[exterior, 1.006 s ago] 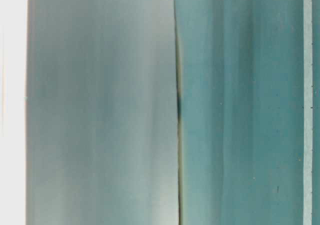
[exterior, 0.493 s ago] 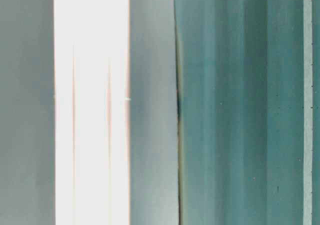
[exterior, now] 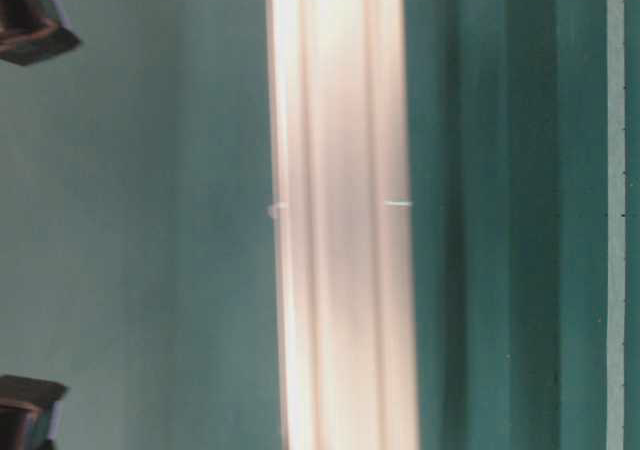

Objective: Lift the large metal rail with both hands.
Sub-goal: 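Lower the rail back onto the table with both grippers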

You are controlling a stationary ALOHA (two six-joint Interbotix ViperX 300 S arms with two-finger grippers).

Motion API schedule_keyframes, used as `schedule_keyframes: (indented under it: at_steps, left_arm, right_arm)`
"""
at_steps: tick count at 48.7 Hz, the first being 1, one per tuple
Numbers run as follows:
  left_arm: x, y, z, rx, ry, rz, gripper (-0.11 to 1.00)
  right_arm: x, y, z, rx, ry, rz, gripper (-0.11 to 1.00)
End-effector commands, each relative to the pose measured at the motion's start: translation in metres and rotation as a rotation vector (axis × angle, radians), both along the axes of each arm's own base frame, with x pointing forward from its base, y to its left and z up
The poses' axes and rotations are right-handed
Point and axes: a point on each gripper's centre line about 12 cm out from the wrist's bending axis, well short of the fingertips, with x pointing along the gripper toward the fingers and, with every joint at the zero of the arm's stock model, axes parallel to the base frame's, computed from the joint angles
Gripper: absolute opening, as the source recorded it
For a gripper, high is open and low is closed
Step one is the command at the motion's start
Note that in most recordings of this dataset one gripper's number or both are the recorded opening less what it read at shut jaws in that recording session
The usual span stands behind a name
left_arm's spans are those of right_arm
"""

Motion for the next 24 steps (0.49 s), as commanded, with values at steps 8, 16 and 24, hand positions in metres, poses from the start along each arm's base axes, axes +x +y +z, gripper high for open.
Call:
schedule_keyframes:
  at_steps: [8,16,24]
  left_arm:
    - [0.004,0.002,-0.013,-0.011,-0.041,0.03,0.37]
    - [0.004,0.001,-0.031,-0.016,-0.044,0.033,0.37]
    - [0.002,0.0,-0.048,-0.023,-0.024,0.042,0.37]
  right_arm:
    - [0.003,0.004,-0.031,0.0,0.053,0.026,0.4]
    - [0.007,0.004,-0.047,-0.011,0.027,0.054,0.4]
    - [0.002,0.003,-0.067,-0.015,0.07,0.078,0.4]
